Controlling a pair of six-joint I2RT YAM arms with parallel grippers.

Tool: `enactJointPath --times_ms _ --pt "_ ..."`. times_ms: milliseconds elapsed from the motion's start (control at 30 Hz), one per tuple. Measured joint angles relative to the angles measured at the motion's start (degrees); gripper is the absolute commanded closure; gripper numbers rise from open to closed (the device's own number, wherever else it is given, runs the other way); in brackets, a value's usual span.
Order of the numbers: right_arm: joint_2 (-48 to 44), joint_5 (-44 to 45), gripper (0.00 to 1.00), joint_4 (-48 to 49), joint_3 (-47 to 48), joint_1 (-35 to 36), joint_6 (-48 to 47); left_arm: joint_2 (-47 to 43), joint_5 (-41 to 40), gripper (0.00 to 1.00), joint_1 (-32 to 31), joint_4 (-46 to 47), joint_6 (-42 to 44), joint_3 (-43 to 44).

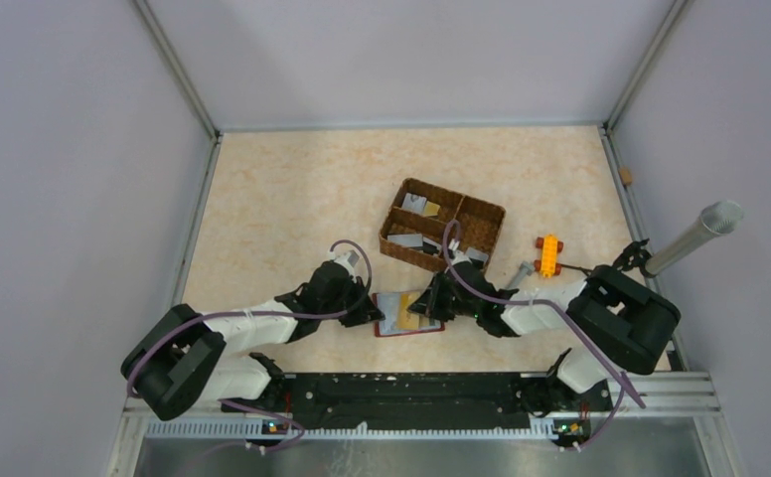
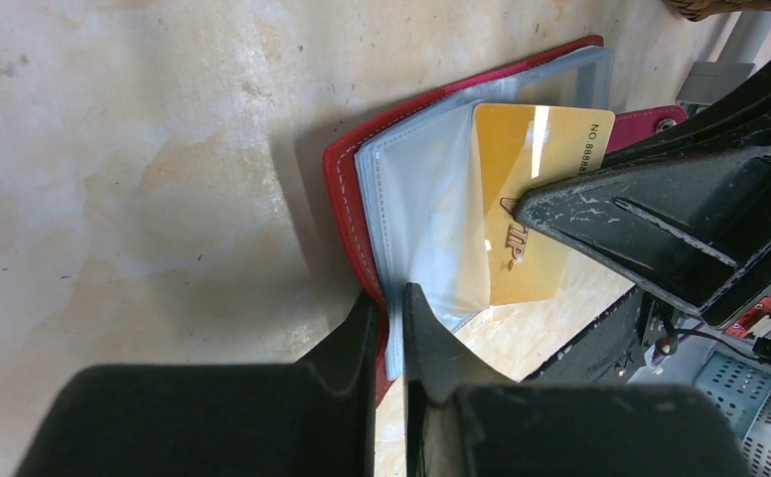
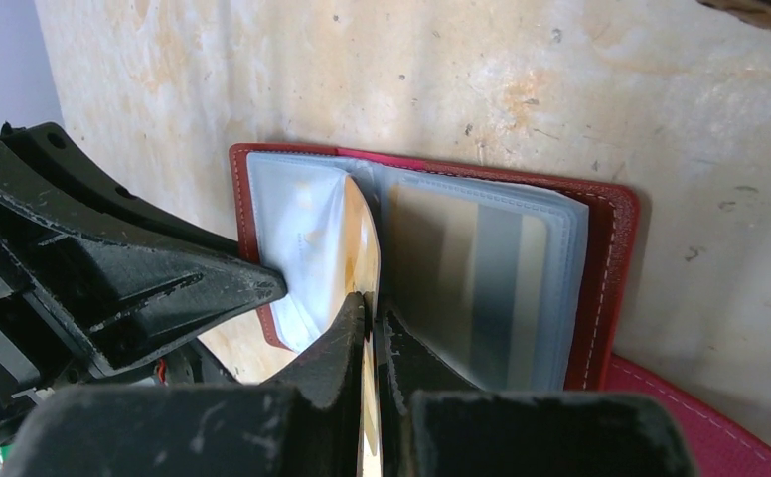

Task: Put the credit cards into the card holder
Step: Insert the credit card into the card holder.

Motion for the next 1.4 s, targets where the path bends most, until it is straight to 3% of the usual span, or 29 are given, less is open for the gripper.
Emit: enactJointPath --times_ms 700,1400 --pt "-3.23 7.23 1.0 -6.23 0.07 3.32 5.16 0.02 0.17 0.92 0.0 0.26 1.38 0.0" --pt "1.99 5.11 1.0 -7.41 4.74 3.48 2.93 1.53 2.69 0.68 0.7 2.45 4.31 -0.02"
